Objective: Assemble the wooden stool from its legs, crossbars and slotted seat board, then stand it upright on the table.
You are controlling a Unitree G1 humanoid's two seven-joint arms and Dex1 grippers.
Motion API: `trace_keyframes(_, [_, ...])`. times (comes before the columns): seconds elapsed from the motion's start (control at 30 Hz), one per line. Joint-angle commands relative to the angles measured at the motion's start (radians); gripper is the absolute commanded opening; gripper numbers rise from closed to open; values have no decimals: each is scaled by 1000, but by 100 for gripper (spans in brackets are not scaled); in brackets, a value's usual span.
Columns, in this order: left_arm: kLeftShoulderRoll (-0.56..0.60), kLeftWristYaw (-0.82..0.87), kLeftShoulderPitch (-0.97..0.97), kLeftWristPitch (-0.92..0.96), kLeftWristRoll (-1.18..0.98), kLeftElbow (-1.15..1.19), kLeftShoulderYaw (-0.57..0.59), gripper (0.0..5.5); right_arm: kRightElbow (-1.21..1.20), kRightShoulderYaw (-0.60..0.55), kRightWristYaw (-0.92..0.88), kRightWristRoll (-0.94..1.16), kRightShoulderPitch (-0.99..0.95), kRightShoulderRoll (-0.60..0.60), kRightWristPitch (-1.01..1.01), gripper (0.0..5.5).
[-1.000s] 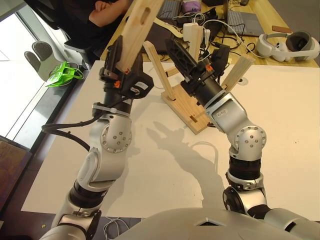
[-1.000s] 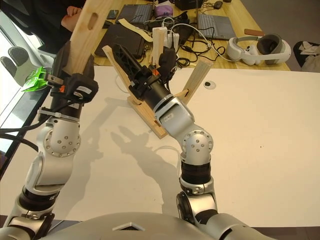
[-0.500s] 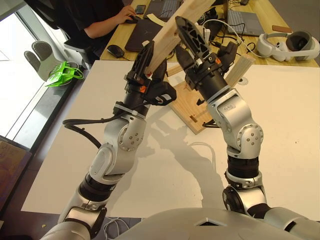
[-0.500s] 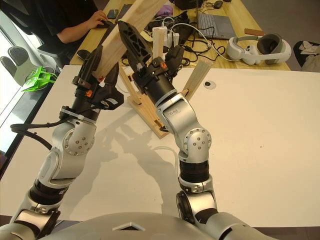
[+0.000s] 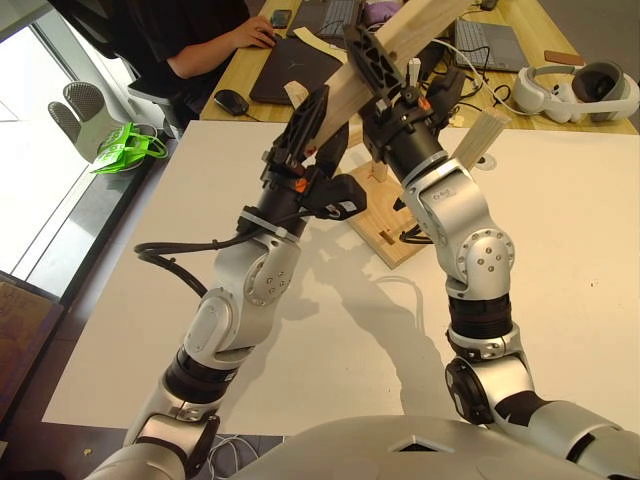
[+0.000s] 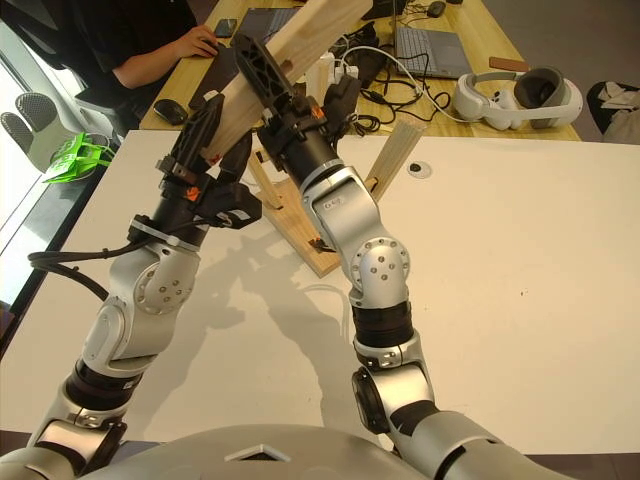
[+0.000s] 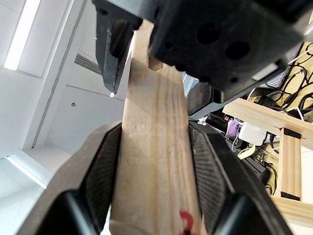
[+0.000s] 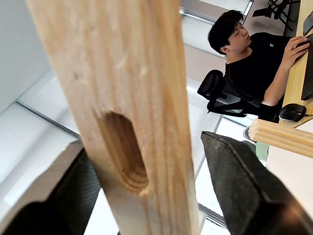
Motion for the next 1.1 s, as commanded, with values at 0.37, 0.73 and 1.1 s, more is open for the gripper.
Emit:
trace_keyframes(0.37, [-17,-44,19,-39,40,25,43,241,-6,13,-38,-49,-133,161,-11,224])
trace_keyframes(0.73, [-34,-80,37,-90,-27,-14,78,385,-3,8,-38,-62,-130,149,-14,218])
trace_keyframes(1.1, [-62,-275,28,41,-392,-144,284,540,91,-189,136,-169,-220,-186,106,217])
